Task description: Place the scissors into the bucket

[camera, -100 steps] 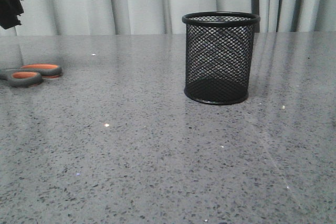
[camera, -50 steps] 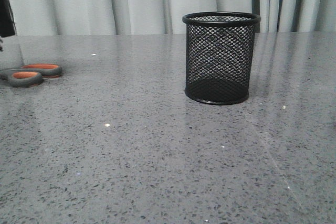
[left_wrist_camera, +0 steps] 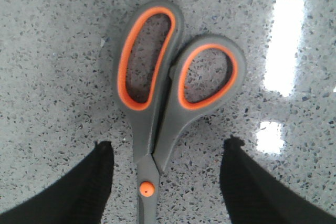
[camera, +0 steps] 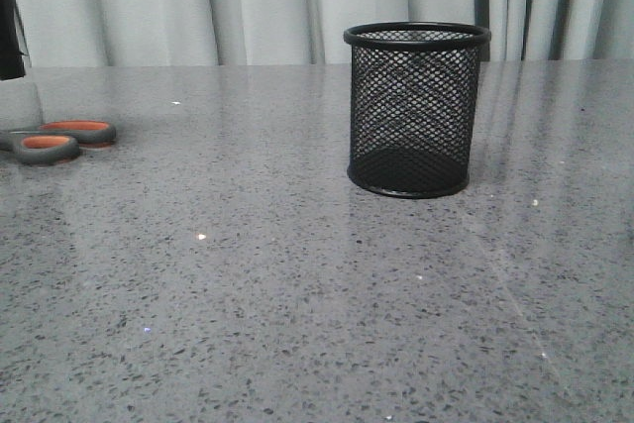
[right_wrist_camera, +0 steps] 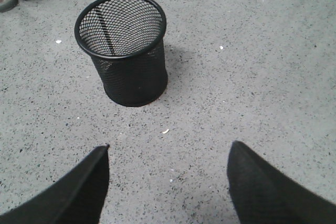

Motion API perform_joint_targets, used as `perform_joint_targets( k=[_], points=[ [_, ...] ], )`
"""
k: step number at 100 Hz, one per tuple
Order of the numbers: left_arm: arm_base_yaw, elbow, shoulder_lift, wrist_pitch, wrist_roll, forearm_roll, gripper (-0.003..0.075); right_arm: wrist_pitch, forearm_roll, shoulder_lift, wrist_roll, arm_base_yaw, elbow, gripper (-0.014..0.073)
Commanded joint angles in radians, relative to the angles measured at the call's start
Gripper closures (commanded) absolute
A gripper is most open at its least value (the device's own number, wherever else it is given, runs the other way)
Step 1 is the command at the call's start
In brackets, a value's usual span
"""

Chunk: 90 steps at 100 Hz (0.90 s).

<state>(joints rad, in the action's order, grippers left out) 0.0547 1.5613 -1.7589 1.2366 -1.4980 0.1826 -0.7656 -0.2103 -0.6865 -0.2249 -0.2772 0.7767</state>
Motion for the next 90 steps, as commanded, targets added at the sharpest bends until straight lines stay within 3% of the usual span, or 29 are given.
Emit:
perform_joint_targets(
  k=[1,90],
  points=[
    [0.008,0.021,0.040,0.040,-0.004,0.015,0.0306,0.071,-0.002,-0.007,-0.011,-0.004,0.034,0.0159],
    [-0.013,0.026,-0.041,-0.014,-0.014,0.008,0.0306,0.071,-0.002,-0.007,-0.011,-0.004,0.034,0.0159]
  ],
)
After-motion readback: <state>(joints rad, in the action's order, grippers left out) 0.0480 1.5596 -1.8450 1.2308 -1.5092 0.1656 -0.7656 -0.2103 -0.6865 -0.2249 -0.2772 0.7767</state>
